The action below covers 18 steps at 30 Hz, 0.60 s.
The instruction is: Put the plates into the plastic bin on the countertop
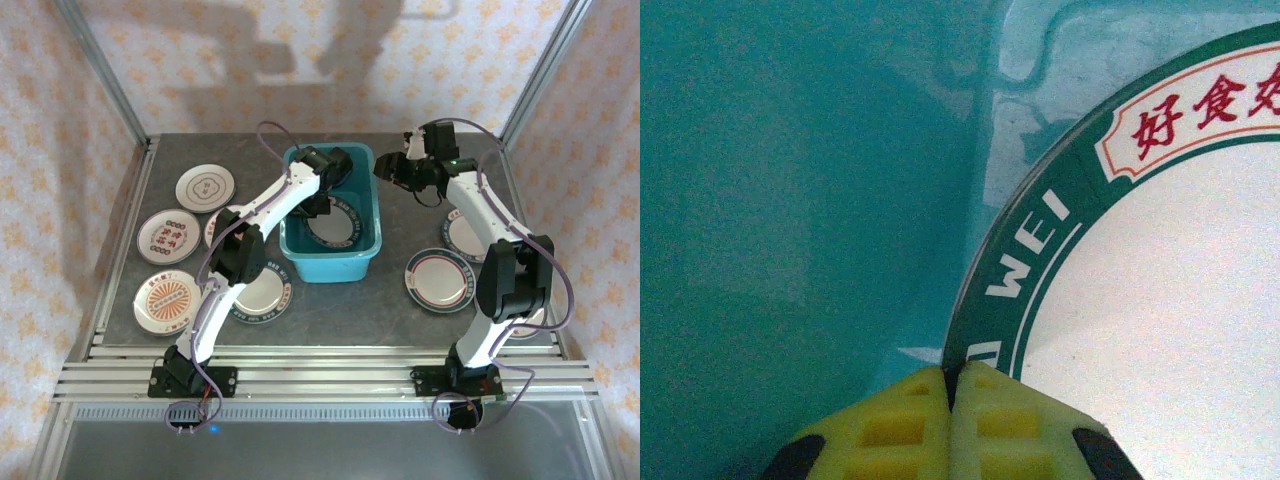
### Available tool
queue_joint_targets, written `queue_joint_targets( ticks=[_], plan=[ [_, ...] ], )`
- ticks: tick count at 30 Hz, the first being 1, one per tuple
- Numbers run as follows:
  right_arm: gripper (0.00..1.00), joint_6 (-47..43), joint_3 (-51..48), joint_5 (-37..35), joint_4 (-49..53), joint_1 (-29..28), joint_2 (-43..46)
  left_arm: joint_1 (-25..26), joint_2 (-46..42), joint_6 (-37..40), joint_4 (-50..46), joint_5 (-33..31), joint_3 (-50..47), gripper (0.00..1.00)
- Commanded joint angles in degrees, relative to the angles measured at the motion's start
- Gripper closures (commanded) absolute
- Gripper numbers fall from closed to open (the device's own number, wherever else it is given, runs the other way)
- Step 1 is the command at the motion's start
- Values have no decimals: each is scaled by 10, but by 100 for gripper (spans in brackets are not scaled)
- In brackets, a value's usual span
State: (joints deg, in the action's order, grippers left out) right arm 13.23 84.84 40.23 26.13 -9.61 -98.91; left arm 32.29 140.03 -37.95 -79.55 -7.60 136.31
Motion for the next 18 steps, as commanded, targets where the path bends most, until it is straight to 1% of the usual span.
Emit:
queue_joint_targets(
  ticks=[1,3,5,8,11,18],
  plan=[
    [48,-13,1,-12,11,-3,-7,10,17,-17,5,7,-5,100],
    [48,-13,2,-12,13,-3,-9,10,14,-18,6,7,-5,98],
    [48,-13,5,-11,13,-3,-12,10,12,-19,8,9,-5,92],
    [48,-13,8,-14,15,-3,-15,10,12,-24,8,14,-1,88],
    [48,-15,14,-17,20,-2,-18,10,8,-26,8,14,0,80],
    [48,-17,24,-29,33,-3,-21,8,-9,-34,17,15,-9,71]
  ],
)
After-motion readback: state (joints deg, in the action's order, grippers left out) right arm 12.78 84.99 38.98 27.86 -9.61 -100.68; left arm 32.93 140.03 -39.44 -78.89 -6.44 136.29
